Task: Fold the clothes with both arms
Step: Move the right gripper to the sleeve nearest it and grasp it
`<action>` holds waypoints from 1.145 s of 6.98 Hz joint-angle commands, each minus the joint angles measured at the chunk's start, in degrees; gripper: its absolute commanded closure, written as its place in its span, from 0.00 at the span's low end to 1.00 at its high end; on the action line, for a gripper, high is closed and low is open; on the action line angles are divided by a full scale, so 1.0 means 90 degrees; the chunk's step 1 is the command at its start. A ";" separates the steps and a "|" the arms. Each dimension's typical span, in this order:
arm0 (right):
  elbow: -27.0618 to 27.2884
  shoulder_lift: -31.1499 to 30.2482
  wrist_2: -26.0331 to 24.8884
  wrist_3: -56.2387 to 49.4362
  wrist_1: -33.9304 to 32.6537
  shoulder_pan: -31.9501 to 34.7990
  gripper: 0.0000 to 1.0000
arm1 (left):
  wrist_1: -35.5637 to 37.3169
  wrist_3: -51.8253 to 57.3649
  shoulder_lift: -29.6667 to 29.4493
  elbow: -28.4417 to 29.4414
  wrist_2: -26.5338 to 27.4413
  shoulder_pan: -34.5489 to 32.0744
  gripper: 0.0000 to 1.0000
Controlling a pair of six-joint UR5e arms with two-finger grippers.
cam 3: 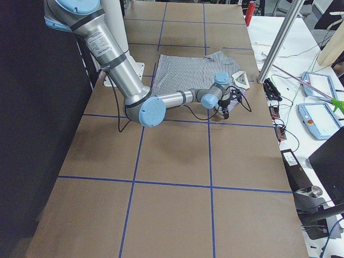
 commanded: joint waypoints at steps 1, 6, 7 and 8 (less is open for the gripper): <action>-0.0002 0.0035 0.0026 -0.0106 0.0000 0.0011 0.82 | 0.0000 -0.0006 -0.0012 0.0006 0.0001 0.0002 0.00; 0.0738 0.0093 0.0952 -0.0205 -0.0068 0.0245 1.00 | 0.0000 -0.0026 -0.0013 -0.0003 0.0001 0.0002 0.00; 0.0876 0.0152 0.0944 -0.0166 -0.0068 0.0177 1.00 | 0.0000 -0.0026 -0.0013 0.0006 0.0001 -0.0008 0.00; 0.0858 0.0375 0.0751 0.0212 -0.0155 -0.0181 1.00 | 0.0000 -0.0026 -0.0013 0.0006 0.0001 0.0002 0.00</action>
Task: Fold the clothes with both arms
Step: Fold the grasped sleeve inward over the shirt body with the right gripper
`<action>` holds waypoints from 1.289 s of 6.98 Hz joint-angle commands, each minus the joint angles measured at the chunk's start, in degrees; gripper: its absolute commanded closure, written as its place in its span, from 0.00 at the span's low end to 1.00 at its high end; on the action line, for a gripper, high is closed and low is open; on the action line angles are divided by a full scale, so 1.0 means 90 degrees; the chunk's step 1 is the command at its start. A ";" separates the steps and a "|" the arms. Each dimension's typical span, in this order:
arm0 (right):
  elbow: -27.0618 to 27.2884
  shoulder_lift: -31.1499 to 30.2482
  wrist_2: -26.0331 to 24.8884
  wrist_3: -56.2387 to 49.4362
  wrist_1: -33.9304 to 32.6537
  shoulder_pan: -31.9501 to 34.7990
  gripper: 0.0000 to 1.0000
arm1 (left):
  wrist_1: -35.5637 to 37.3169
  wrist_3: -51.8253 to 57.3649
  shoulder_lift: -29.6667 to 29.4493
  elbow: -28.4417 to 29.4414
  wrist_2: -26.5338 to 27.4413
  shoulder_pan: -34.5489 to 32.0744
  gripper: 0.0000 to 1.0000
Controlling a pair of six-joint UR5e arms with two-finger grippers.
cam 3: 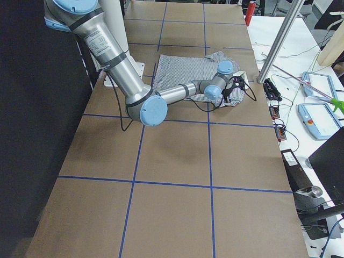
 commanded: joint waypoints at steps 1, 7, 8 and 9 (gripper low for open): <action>-0.0079 0.0663 -0.0721 0.0553 -0.0413 -0.0535 1.00 | 0.0000 0.0010 -0.0009 0.0003 0.0001 0.0003 0.00; -0.2033 0.2377 -0.2065 0.0506 -0.0729 -0.0958 0.00 | 0.0000 -0.0029 -0.0086 0.0022 0.0001 0.0003 0.00; -0.1975 0.2377 -0.1949 0.0487 -0.0739 -0.0890 0.00 | 0.0010 -0.0174 -0.0242 0.0041 0.0011 0.0003 0.00; -0.1598 0.2280 -0.1454 0.0438 -0.0893 -0.0744 0.00 | 0.0019 -0.0901 -0.0552 0.0042 0.0040 0.0264 0.00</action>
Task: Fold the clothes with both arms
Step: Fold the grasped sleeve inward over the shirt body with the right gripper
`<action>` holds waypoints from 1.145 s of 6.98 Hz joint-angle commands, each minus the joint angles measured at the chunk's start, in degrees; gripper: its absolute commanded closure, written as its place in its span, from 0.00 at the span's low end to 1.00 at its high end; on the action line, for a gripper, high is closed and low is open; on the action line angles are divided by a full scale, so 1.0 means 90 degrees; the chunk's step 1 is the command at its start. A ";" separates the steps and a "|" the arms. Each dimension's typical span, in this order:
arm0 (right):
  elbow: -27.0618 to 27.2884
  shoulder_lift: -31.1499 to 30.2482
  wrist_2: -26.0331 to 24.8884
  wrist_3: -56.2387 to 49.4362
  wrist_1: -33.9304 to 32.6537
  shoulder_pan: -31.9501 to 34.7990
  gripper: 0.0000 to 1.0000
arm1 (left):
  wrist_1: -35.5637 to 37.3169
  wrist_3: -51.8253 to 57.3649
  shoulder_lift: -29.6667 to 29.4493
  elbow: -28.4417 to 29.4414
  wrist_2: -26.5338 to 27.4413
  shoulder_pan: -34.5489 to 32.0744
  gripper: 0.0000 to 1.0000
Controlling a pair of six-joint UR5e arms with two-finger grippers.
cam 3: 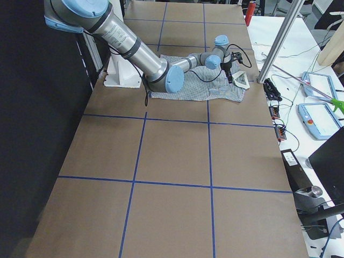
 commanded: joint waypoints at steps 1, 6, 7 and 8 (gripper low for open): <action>0.1263 -0.0459 0.1013 -0.0008 -0.1136 0.0238 0.00 | 0.0000 -0.1753 -0.0596 -0.0023 0.0325 0.0631 0.00; 0.3402 -0.2014 0.2845 -0.1551 -0.2758 0.1107 0.00 | -0.2678 -0.6392 -0.1152 0.0947 0.3173 0.3072 0.00; 0.3412 -0.2093 0.2826 -0.1493 -0.2719 0.1098 0.00 | -0.2695 -0.6674 -0.1571 0.1437 0.4020 0.3667 0.00; 0.3431 -0.2162 0.2796 -0.1405 -0.2709 0.1098 0.00 | -0.2714 -0.6706 -0.1933 0.1925 0.4551 0.3924 0.00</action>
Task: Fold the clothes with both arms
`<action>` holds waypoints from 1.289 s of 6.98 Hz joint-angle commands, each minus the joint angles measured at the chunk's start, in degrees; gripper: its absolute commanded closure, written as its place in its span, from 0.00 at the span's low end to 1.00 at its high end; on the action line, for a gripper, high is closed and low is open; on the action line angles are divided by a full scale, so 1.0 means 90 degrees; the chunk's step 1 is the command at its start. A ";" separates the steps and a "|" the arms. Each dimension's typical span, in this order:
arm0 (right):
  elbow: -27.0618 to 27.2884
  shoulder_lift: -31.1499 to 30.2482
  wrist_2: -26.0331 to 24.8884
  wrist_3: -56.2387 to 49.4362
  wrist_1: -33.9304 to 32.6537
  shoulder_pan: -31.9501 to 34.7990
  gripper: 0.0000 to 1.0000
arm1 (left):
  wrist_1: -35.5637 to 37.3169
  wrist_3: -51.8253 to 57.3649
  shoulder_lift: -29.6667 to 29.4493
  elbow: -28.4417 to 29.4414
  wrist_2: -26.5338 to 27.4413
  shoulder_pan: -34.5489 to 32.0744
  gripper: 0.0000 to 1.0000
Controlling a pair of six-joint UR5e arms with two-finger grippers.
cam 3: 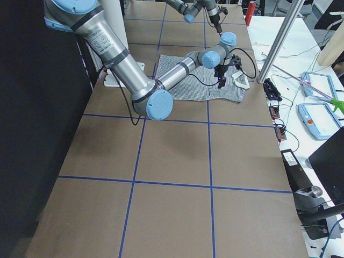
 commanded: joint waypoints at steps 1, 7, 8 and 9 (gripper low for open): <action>0.0014 -0.0089 -0.0085 0.0159 0.0024 -0.0025 0.00 | -0.0133 -0.0216 -0.0773 0.1040 0.0727 0.0487 0.01; -0.0064 -0.0079 -0.0135 0.0776 0.0532 -0.0084 0.00 | -0.0133 0.0195 -0.0982 0.1494 0.0786 0.0517 0.18; -0.0064 -0.0088 -0.0135 0.0776 0.0532 -0.0094 0.00 | -0.0133 0.0195 -0.0972 0.1494 0.0786 0.0507 0.24; -0.0073 -0.0079 -0.0135 0.0776 0.0522 -0.0113 0.00 | -0.0133 0.0185 -0.0982 0.1494 0.0786 0.0507 0.43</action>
